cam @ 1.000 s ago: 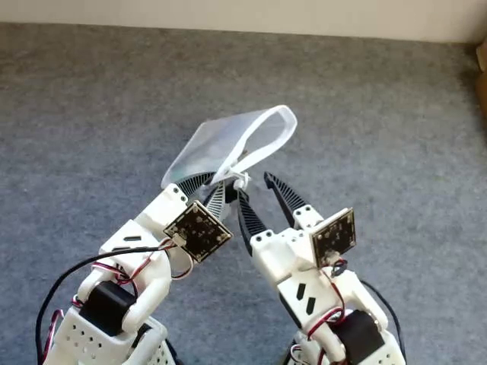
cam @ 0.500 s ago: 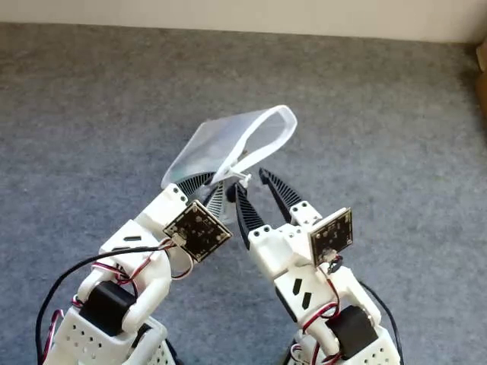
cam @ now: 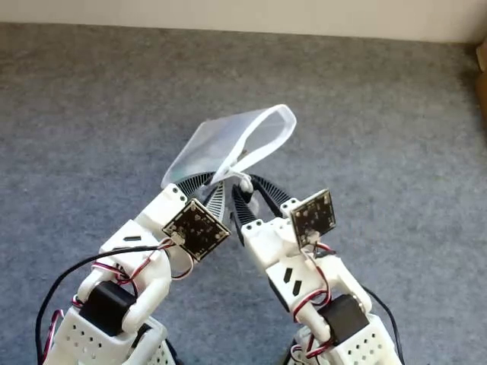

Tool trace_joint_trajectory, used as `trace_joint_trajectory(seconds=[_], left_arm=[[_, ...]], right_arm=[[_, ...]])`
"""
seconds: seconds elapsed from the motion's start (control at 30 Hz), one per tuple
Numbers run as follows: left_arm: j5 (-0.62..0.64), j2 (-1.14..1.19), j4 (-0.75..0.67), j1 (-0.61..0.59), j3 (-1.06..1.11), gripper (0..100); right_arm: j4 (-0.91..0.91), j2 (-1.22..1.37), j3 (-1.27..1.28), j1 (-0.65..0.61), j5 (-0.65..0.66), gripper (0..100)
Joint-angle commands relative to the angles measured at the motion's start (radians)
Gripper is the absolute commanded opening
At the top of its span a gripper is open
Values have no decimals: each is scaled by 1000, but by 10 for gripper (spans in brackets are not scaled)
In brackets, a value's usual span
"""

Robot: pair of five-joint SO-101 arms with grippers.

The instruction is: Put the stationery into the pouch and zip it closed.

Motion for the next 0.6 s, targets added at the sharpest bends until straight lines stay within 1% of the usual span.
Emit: trace_joint_trajectory(seconds=[0.0, 0.17, 0.3, 0.43, 0.47, 0.57], left_arm=[[14, -16, 3, -18, -5, 5], [14, -16, 3, -18, -5, 5], [14, -16, 3, -18, -5, 5], [14, -16, 3, -18, -5, 5], [14, -16, 5, -18, -5, 5], [14, -16, 5, -18, -5, 5]], right_arm=[[-24, -48, -15, 36, -9, 101], [-25, -51, -15, 71, -9, 97], [-62, -50, -13, 70, -2, 7], [-93, -50, -7, 76, -2, 5], [-93, -50, -8, 84, -2, 5], [-93, -50, -15, 160, -5, 5]])
